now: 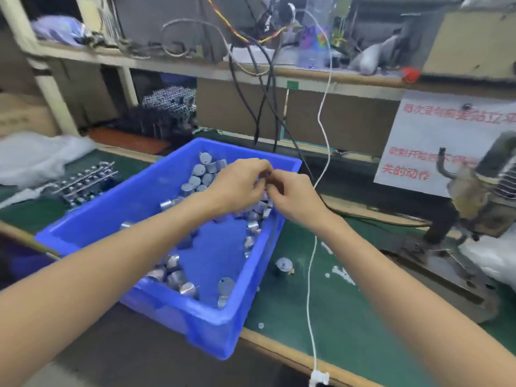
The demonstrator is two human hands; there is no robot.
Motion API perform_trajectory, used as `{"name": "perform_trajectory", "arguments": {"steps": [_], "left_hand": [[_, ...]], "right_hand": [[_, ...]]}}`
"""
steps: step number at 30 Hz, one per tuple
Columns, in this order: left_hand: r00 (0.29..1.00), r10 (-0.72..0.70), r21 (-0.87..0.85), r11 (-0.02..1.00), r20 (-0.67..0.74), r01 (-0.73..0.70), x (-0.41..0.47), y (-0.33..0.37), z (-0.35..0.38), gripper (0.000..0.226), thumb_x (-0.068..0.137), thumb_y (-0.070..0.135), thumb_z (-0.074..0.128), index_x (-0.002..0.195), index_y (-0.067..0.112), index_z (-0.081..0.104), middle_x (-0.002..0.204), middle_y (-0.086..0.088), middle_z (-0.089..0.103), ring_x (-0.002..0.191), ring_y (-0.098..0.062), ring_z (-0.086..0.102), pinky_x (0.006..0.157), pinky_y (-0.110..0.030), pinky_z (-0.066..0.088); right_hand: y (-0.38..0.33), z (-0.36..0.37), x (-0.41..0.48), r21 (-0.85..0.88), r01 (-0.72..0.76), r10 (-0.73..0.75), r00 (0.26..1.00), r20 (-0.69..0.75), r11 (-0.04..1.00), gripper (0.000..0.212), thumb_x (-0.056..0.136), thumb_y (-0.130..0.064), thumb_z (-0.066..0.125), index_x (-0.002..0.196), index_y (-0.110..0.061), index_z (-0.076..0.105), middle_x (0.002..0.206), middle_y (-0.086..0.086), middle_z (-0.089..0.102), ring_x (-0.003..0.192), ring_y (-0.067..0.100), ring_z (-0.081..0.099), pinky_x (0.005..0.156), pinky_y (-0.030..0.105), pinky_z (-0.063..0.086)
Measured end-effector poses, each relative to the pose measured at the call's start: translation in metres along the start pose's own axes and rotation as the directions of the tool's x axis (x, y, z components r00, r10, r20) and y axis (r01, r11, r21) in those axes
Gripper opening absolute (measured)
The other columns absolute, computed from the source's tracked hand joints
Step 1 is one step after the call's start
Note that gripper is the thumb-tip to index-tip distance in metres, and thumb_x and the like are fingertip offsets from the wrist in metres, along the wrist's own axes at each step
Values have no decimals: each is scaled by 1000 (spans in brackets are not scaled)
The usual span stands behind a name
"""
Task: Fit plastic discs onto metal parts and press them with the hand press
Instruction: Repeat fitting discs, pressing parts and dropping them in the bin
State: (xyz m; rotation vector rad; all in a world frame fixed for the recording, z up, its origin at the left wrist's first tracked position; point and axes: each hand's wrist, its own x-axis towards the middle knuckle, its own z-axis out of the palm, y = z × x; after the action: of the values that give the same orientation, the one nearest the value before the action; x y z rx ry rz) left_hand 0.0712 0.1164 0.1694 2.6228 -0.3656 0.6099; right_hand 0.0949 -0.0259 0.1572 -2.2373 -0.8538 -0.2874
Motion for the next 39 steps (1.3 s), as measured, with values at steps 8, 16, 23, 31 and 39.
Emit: {"name": "perform_trajectory", "arguments": {"steps": [8,16,23,31,39], "left_hand": [[688,-389,427,896,613,127,2,-73,35,34,84,8,53,118,12,56,112,-13,61,100,-28,59,76,-33,47],[789,-254,93,965,560,244,0,-65,94,13,86,12,51,92,3,59,102,-19,63,97,-32,56,81,-36,46],[784,-369,128,926,499,354,9,-57,63,15,86,24,58,90,10,57,87,-11,58,75,-27,56,61,-25,43],[963,-270,-411,880,-19,239,29,24,1,27,73,19,77,92,14,58,92,1,64,70,-14,63,56,-8,42],[896,-79,-246,948,437,204,52,108,75,30,77,4,63,106,12,59,105,-4,63,88,-18,60,66,-20,46]], "right_hand": [[-1,45,37,-367,-109,183,968,173,924,24,87,-15,43,99,-10,63,101,12,63,99,34,55,70,35,40],[6,51,37,-434,-75,167,970,178,898,27,86,-13,42,100,-13,65,102,10,66,99,33,56,70,35,39],[11,49,34,-21,-181,181,983,-19,983,31,86,-4,40,101,-12,66,99,6,68,97,27,60,77,35,47],[25,-9,6,700,-226,331,943,-17,678,22,99,-23,48,116,-17,61,86,-2,67,68,9,63,60,20,48],[97,-63,-83,576,-390,571,803,-169,718,15,94,-23,57,105,-13,60,76,-1,70,53,0,59,48,16,42]]}}
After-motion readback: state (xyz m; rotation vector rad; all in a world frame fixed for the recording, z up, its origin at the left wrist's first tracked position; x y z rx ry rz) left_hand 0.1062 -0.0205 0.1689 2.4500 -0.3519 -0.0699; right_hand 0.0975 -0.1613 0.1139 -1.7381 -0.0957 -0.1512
